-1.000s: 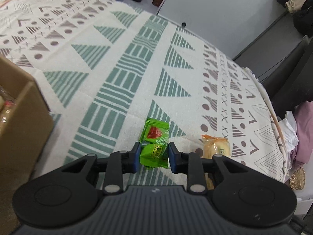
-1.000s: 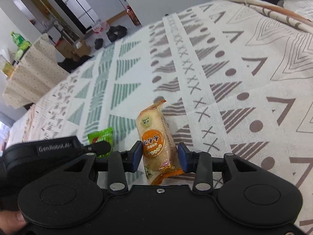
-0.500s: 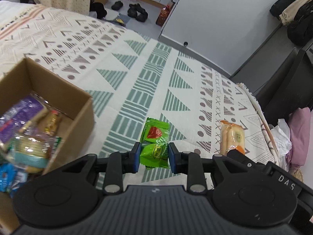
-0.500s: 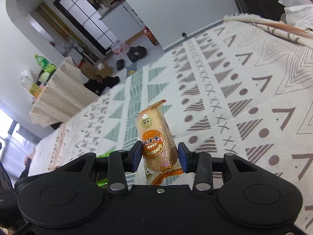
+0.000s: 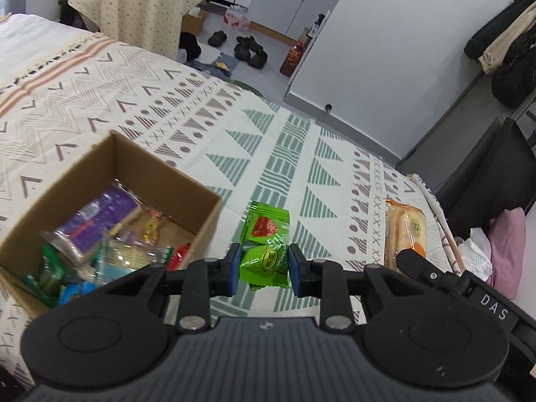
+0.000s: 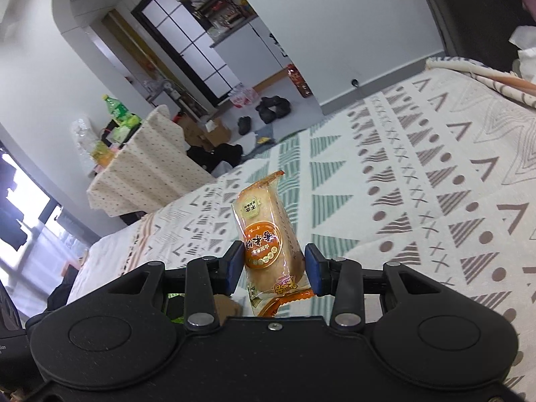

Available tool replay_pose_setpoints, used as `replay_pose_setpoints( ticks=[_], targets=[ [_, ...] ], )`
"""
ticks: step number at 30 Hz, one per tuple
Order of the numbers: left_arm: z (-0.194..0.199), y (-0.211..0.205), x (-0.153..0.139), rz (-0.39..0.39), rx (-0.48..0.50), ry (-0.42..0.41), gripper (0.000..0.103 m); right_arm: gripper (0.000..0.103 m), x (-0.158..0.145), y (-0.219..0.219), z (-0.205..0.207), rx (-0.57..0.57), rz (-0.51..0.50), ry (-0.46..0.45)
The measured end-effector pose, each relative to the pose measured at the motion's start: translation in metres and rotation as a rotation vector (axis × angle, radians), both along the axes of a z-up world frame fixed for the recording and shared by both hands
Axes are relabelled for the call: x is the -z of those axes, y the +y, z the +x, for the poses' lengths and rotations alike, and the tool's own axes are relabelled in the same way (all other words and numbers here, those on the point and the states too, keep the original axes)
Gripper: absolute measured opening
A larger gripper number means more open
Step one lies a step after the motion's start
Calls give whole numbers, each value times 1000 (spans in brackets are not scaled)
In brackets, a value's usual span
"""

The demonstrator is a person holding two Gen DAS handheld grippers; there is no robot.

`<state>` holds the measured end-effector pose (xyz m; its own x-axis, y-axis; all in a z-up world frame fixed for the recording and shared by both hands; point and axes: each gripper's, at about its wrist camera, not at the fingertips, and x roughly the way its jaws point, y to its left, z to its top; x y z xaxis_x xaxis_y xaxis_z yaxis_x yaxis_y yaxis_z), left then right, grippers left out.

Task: Organize snacks
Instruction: 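Carry both snacks over the cardboard box and open both grippers to drop them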

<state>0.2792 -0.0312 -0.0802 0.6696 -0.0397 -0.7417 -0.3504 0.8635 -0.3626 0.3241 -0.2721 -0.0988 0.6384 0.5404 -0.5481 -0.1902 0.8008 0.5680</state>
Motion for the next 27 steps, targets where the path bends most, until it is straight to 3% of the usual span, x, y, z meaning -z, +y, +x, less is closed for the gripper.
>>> replay_pose_setpoints(
  ticks=[13, 27],
  targets=[
    [-31, 31, -23, 16, -65, -37, 28, 39, -19, 29, -20, -66, 10, -63],
    [-47, 68, -14, -11, -140, -34, 28, 39, -22, 60, -35, -105, 59, -87]
  ],
)
